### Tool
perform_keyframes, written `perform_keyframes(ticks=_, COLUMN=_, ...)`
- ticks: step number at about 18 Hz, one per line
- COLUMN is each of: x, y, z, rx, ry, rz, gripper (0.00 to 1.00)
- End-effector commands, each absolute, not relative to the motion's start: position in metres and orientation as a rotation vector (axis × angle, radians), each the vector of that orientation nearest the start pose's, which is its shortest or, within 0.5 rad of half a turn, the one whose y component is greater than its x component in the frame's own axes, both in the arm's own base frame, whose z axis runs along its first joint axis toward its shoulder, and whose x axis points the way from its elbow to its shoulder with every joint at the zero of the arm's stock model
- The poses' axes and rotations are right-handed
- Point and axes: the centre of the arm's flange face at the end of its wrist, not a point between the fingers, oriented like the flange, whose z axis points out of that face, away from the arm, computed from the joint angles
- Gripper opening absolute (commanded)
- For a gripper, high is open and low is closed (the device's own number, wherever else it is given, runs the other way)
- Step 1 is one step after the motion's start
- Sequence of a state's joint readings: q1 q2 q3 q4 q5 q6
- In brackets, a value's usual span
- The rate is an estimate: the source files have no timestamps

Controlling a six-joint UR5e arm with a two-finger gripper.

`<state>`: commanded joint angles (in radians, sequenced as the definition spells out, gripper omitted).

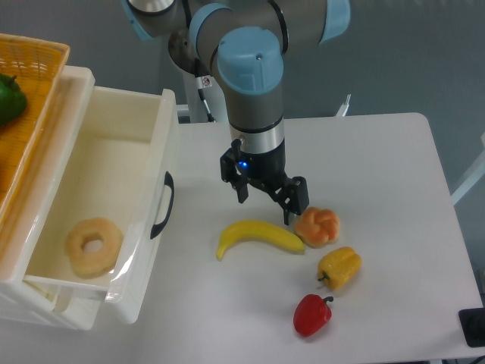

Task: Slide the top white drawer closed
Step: 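Move the gripper down and toward the open white drawer's front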

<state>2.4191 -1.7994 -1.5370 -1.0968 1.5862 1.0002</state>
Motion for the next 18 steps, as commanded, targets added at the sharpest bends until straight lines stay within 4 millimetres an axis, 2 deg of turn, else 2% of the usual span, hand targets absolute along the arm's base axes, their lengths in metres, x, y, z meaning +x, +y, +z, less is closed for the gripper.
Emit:
perform_keyframes(ticks=2, x=-0.366, y=0.498, z=0.428, rx=-2.969, ry=0.223, rz=0.346, gripper=1.0)
perform_keyframes(ticks=5, x=-0.362, y=0.505, z=0.432, rx=-2.961, ry=0.23, rz=0.349, gripper=1.0)
perform_keyframes(ticks=18, x=-0.354, y=0.503, z=0.406, rx=-3.004, ry=0.166, rz=0.307, gripper=1.0)
